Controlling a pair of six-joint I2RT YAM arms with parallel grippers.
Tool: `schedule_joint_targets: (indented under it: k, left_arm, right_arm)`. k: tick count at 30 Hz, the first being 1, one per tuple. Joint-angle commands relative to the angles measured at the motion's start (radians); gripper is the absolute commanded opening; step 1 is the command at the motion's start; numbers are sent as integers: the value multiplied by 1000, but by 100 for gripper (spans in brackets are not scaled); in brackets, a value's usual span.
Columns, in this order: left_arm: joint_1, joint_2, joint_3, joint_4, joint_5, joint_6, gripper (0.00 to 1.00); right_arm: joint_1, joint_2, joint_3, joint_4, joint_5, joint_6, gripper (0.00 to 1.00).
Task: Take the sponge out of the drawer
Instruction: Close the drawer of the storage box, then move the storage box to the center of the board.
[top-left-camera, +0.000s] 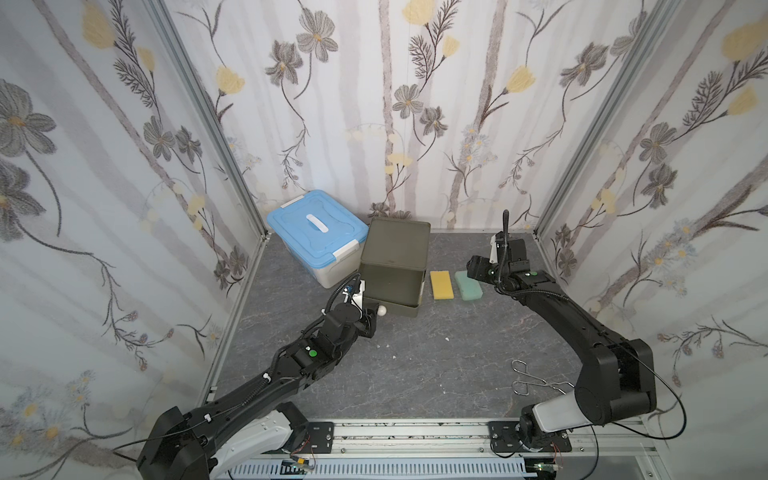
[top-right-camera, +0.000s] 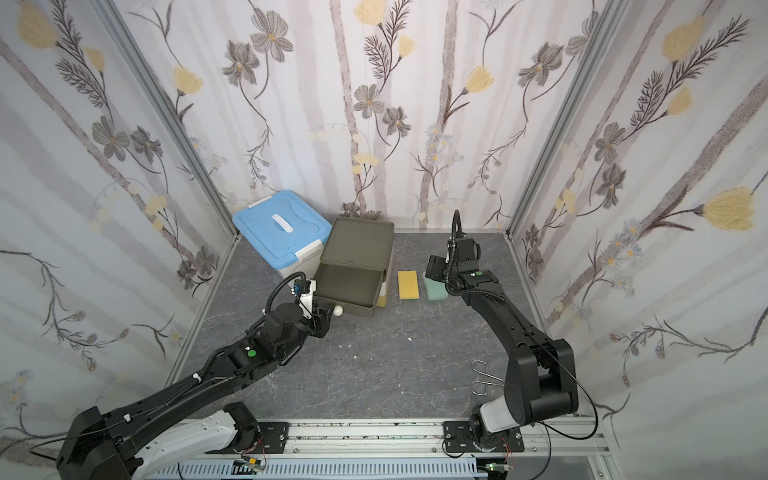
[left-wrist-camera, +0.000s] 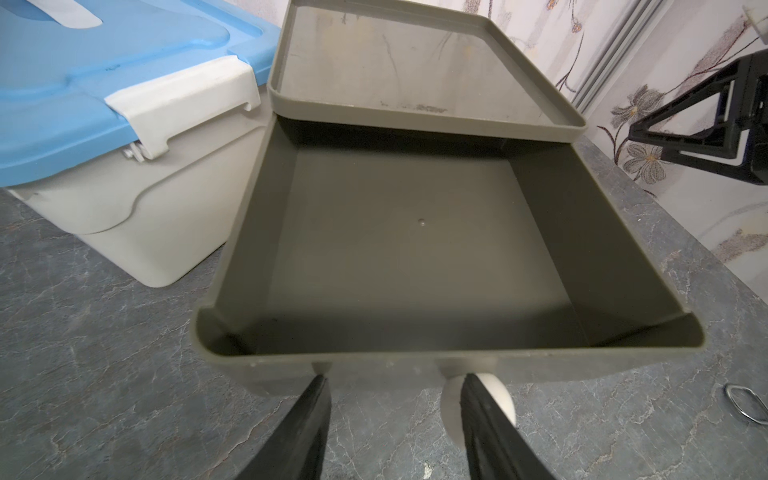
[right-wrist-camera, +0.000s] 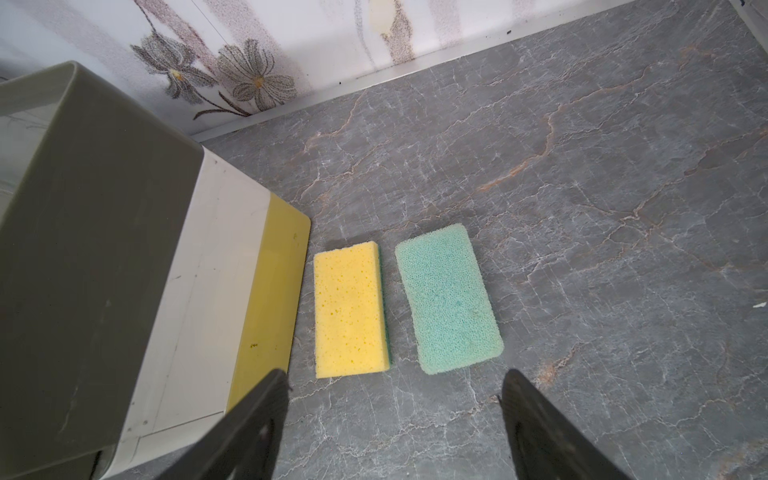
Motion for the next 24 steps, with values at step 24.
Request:
schedule_joint_targets:
  k: [24]
  left_arm:
    - [2, 39, 27, 3, 0, -27, 70]
  right_arm:
    - [21, -125, -126, 177, -40, 11, 100]
